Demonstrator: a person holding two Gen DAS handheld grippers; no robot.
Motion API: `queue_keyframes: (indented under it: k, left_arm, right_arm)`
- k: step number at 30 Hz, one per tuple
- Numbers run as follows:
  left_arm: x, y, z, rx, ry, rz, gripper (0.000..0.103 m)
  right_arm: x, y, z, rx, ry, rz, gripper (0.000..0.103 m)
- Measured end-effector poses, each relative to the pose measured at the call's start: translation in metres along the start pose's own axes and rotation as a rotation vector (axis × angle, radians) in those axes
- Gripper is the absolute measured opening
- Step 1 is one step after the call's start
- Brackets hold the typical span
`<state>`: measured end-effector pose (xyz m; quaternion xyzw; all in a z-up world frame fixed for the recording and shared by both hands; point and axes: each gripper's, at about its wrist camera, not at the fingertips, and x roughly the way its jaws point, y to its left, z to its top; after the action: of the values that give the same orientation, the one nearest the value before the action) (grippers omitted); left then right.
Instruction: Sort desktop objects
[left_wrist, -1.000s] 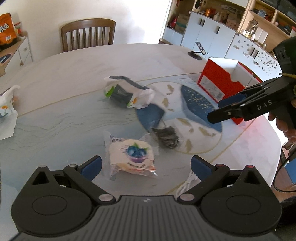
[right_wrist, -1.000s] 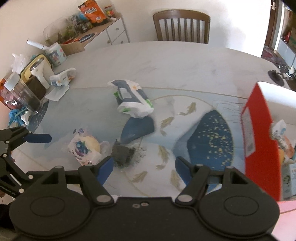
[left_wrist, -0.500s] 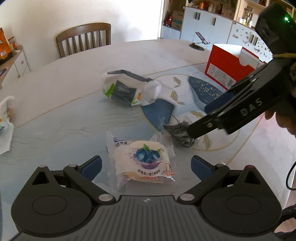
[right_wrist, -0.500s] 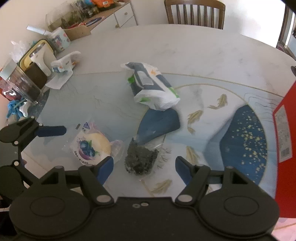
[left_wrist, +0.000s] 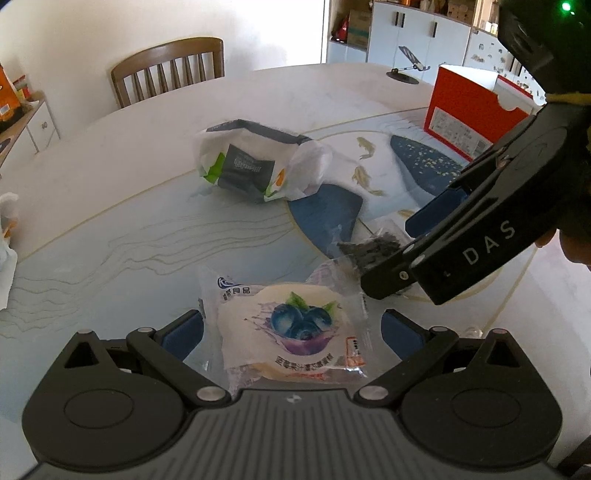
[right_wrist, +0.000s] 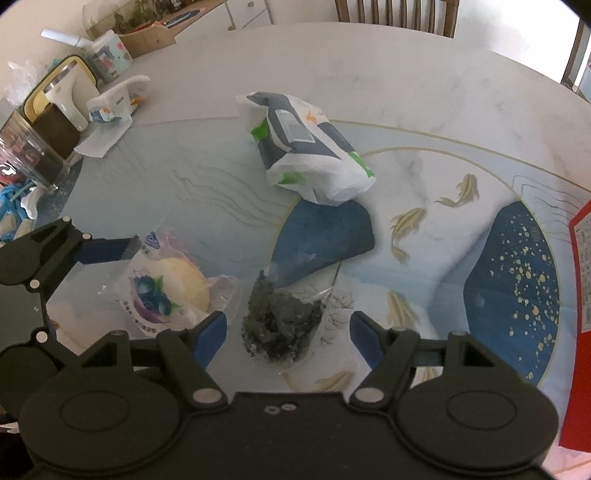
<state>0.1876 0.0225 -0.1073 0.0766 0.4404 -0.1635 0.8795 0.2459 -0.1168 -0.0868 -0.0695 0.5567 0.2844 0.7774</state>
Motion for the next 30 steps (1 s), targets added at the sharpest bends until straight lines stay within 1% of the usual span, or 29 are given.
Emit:
queue_keyframes:
  k: [8, 12, 17, 21, 25, 28, 30]
  left_arm:
    - [0.0055, 0.0019, 0.0007, 0.007, -0.006, 0.011, 0.103]
    - [0.0065, 0.0019, 0.0010, 0.012, -0.008, 0.008, 0.102]
    - [0.0051, 0.0015, 0.0007, 0.016, -0.016, 0.007, 0.102]
    - [0.0036, 0.0015, 0.0019, 0.010, -0.018, 0.001, 0.095]
    - [0.0013, 0.0011, 0.0026, 0.006, -0.017, 0.001, 0.092]
    - [0.0002, 0.0022, 0.0040, -0.008, -0.015, -0.009, 0.089]
    - [-0.0005, 0.0026, 0.0046, -0.017, -0.017, -0.011, 0.087]
  right_arm:
    - [0.0078, -0.0037, 0.0004, -0.006, 0.016, -0.019, 0.067]
    - [0.0084, -0.0038, 0.0017, -0.017, 0.009, -0.033, 0.062]
    - [0.0087, -0.0034, 0.0018, -0.026, 0.011, -0.045, 0.058]
    - [0.0098, -0.0028, 0.0026, -0.026, 0.011, -0.060, 0.052]
    - [0.0096, -0.0048, 0.0022, -0.014, 0.010, -0.067, 0.049]
    - [0.0086, -0.0060, 0.0012, -0.009, 0.009, -0.068, 0.042]
    - [0.0074, -0.0067, 0.0008, -0.006, 0.010, -0.070, 0.040]
